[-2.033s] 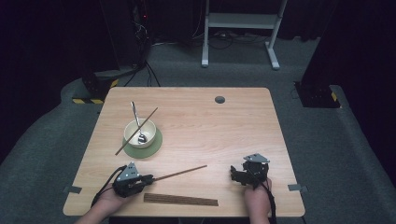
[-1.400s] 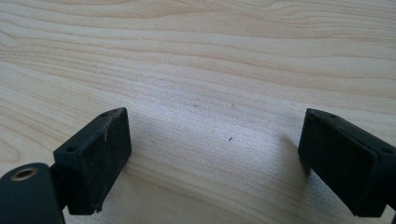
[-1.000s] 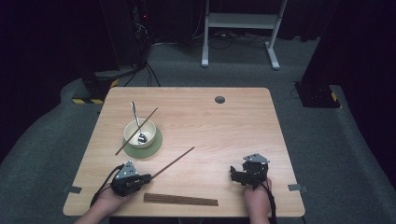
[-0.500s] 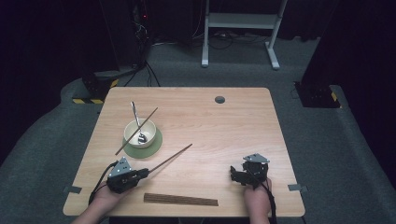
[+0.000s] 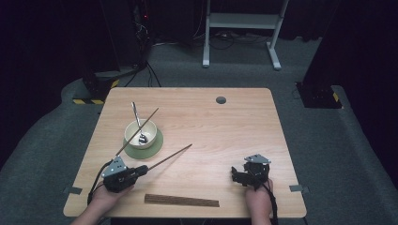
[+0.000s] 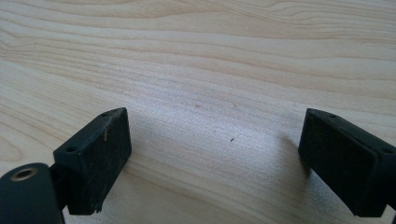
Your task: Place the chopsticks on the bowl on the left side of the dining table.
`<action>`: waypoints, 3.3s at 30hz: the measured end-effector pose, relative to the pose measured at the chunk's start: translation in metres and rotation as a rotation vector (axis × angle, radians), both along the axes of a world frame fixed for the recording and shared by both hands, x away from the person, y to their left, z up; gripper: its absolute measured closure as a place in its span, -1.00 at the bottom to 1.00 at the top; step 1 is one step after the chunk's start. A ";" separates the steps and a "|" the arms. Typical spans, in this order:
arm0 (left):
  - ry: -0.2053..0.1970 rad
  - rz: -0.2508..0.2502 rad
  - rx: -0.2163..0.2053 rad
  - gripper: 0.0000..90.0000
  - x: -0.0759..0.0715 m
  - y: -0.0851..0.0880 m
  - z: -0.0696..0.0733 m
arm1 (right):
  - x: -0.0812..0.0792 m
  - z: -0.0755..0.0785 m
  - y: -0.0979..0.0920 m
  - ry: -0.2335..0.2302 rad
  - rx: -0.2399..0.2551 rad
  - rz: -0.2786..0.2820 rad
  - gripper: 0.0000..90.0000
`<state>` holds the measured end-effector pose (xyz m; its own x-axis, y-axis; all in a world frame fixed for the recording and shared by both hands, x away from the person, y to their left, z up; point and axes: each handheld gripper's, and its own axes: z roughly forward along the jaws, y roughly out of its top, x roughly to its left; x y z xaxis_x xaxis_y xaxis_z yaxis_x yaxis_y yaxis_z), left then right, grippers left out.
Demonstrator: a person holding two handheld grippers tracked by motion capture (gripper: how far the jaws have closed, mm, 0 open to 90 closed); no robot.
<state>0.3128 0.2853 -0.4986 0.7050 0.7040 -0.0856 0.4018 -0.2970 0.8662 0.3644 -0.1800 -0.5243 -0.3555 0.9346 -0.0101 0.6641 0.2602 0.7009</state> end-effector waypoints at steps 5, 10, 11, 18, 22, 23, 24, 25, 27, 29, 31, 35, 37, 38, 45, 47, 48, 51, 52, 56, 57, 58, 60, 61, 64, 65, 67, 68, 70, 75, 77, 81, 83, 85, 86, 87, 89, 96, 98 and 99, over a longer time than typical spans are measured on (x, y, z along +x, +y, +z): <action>-0.010 0.010 -0.015 0.87 0.001 0.000 0.001 | 0.000 0.000 0.000 0.000 -0.001 0.001 -0.80; -0.025 0.012 -0.022 0.87 0.001 -0.001 0.004 | 0.000 0.000 0.000 0.000 0.000 0.000 -0.80; -0.037 0.021 -0.029 0.87 0.001 -0.001 0.005 | 0.000 0.000 0.000 0.000 -0.001 0.000 -0.80; -0.061 0.037 -0.059 0.87 0.001 0.004 0.009 | 0.000 0.000 0.000 -0.001 -0.001 0.000 -0.80; -0.070 0.039 -0.065 0.87 0.001 0.006 0.011 | 0.000 0.000 0.000 -0.001 -0.001 0.000 -0.80; -0.069 0.043 -0.074 0.87 0.001 0.006 0.011 | 0.000 0.000 0.000 -0.001 -0.001 0.000 -0.80; -0.073 0.043 -0.075 0.87 0.000 0.007 0.012 | 0.000 0.000 0.000 -0.001 -0.001 0.000 -0.80; -0.085 0.048 -0.083 0.87 0.000 0.008 0.014 | 0.000 0.000 0.000 -0.001 -0.001 0.000 -0.80; -0.088 0.050 -0.088 0.87 -0.001 0.008 0.014 | 0.000 0.000 0.000 -0.001 -0.001 0.000 -0.80; -0.096 0.061 -0.098 0.87 0.000 0.010 0.016 | 0.000 0.000 0.000 -0.001 -0.001 0.000 -0.80; -0.108 0.071 -0.107 0.87 0.000 0.012 0.018 | 0.000 0.000 0.000 -0.001 -0.001 0.000 -0.80; -0.120 0.075 -0.110 0.87 -0.001 0.014 0.019 | 0.000 0.000 0.000 -0.001 -0.001 0.000 -0.80; -0.121 0.081 -0.114 0.87 0.000 0.015 0.020 | 0.000 0.000 0.000 -0.001 -0.001 0.000 -0.80; -0.126 0.089 -0.119 0.87 0.000 0.017 0.021 | 0.000 0.000 0.000 -0.002 -0.002 0.000 -0.80; -0.137 0.119 -0.136 0.87 0.001 0.024 0.024 | 0.000 0.000 0.000 -0.002 -0.002 0.000 -0.80; -0.142 0.132 -0.138 0.87 0.002 0.028 0.024 | 0.000 0.000 0.000 -0.001 -0.001 -0.001 -0.80; -0.143 0.137 -0.140 0.87 0.003 0.030 0.024 | 0.000 0.000 0.000 -0.001 -0.002 0.000 -0.80; -0.144 0.149 -0.146 0.87 0.005 0.032 0.024 | 0.000 0.000 0.000 -0.001 -0.002 0.000 -0.80; -0.147 0.154 -0.147 0.87 0.005 0.033 0.025 | 0.000 0.000 0.000 -0.002 -0.002 0.000 -0.80; -0.157 0.172 -0.149 0.87 0.006 0.037 0.026 | 0.000 0.000 0.000 -0.002 -0.002 0.000 -0.80; -0.158 0.178 -0.150 0.87 0.007 0.038 0.026 | 0.000 0.000 0.000 -0.002 -0.002 0.000 -0.80; -0.157 0.186 -0.150 0.87 0.007 0.040 0.026 | 0.000 0.000 0.000 -0.002 -0.002 -0.001 -0.80; -0.158 0.203 -0.153 0.87 0.008 0.044 0.026 | 0.000 0.000 0.000 -0.002 -0.002 -0.001 -0.80; -0.159 0.224 -0.151 0.87 0.008 0.047 0.025 | 0.000 0.000 0.000 -0.001 -0.002 0.000 -0.80; -0.158 0.251 -0.151 0.87 0.009 0.052 0.024 | 0.000 0.000 0.000 -0.001 -0.002 -0.001 -0.80; -0.158 0.251 -0.151 0.87 0.009 0.052 0.024 | 0.000 0.000 0.000 -0.002 -0.002 -0.001 -0.80; -0.159 0.263 -0.152 0.87 0.009 0.055 0.024 | 0.000 0.000 0.000 -0.001 -0.002 0.000 -0.80; -0.159 0.269 -0.155 0.87 0.009 0.056 0.024 | 0.000 0.000 0.000 -0.001 -0.002 0.000 -0.80; -0.158 0.280 -0.150 0.87 0.010 0.058 0.024 | 0.000 0.000 0.000 -0.002 -0.002 0.000 -0.80; -0.160 0.320 -0.136 0.87 0.011 0.060 0.022 | 0.000 0.000 0.000 -0.002 -0.002 0.000 -0.80; -0.158 0.335 -0.133 0.87 0.013 0.059 0.020 | 0.000 0.000 0.000 -0.001 -0.001 -0.002 -0.80; -0.154 0.339 -0.098 0.87 0.016 0.052 0.016 | 0.000 0.000 0.000 -0.001 -0.001 -0.001 -0.80; -0.155 0.341 -0.078 0.87 0.016 0.049 0.016 | 0.000 0.000 0.000 -0.002 -0.002 0.000 -0.80; -0.160 0.342 -0.069 0.87 0.016 0.048 0.016 | 0.000 0.000 0.000 -0.002 -0.003 0.000 -0.80; -0.162 0.346 -0.064 0.87 0.016 0.047 0.016 | 0.000 0.000 0.000 -0.002 -0.002 0.000 -0.80; -0.165 0.350 -0.057 0.87 0.017 0.046 0.016 | 0.000 0.000 0.000 -0.001 -0.001 -0.002 -0.80; -0.164 0.354 -0.040 0.87 0.018 0.045 0.016 | 0.000 0.000 0.000 -0.002 -0.002 0.000 -0.80; -0.160 0.352 -0.024 0.86 0.022 0.043 0.014 | 0.000 0.000 0.000 -0.002 -0.003 -0.002 -0.80; -0.161 0.350 -0.011 0.86 0.022 0.041 0.014 | 0.000 0.000 0.000 -0.002 -0.002 -0.001 -0.80; -0.160 0.349 -0.012 0.86 0.022 0.041 0.014 | 0.000 0.000 0.000 -0.001 -0.002 -0.001 -0.80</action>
